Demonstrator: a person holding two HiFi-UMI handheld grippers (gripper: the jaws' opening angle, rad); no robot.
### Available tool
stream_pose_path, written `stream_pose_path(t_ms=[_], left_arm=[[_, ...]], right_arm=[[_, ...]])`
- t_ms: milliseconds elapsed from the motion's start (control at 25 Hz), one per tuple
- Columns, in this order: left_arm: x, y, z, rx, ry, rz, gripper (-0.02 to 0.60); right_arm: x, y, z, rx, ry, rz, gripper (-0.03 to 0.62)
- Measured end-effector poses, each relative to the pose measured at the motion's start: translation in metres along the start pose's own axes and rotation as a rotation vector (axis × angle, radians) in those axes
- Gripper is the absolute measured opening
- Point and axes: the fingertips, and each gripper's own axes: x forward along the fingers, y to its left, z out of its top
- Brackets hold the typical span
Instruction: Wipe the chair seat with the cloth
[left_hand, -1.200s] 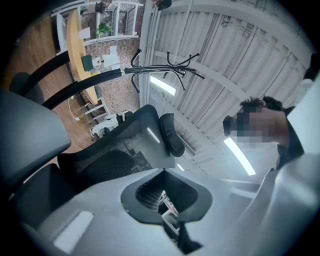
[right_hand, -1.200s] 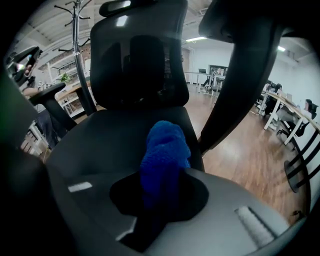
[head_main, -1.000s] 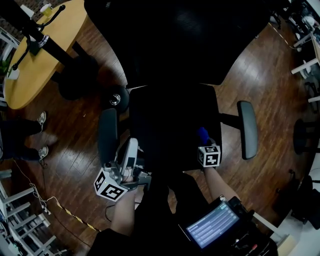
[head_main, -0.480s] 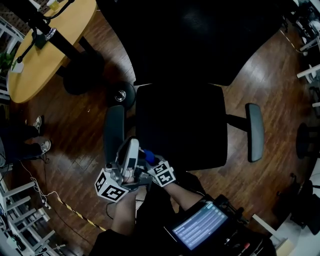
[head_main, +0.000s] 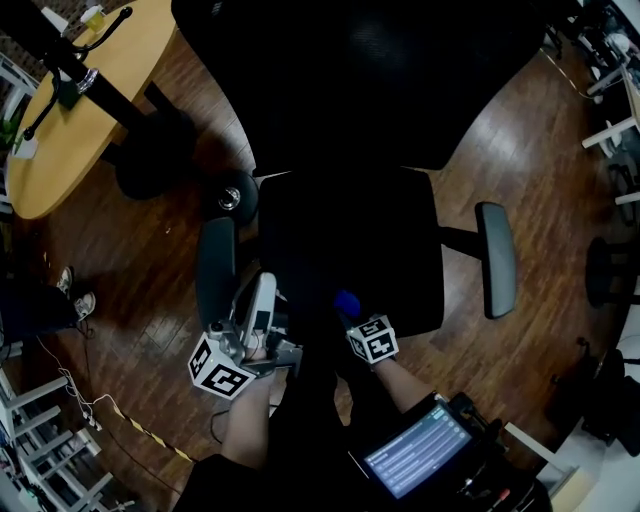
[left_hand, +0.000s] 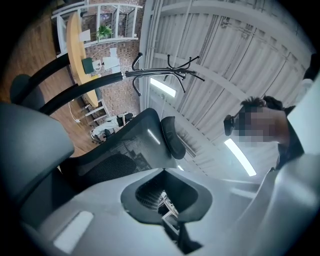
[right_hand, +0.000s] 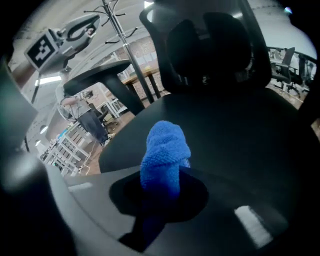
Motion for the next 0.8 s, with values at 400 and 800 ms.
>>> stream_pose_path(t_ms=[400,800], left_arm=[[0.026,-0.022,-0.018,-0.054,0.027,-0.070,-0.008],[0.028,-0.020,-0.028,-0.060,0.035,-0.066,-0.008]], right_arm=[[-0.121,-0.159,-0.027,0.181,-0.022,-0.241,0.048],[-0.132,-0.168,-0.025,0.234,-0.043,-0.308,0.048]])
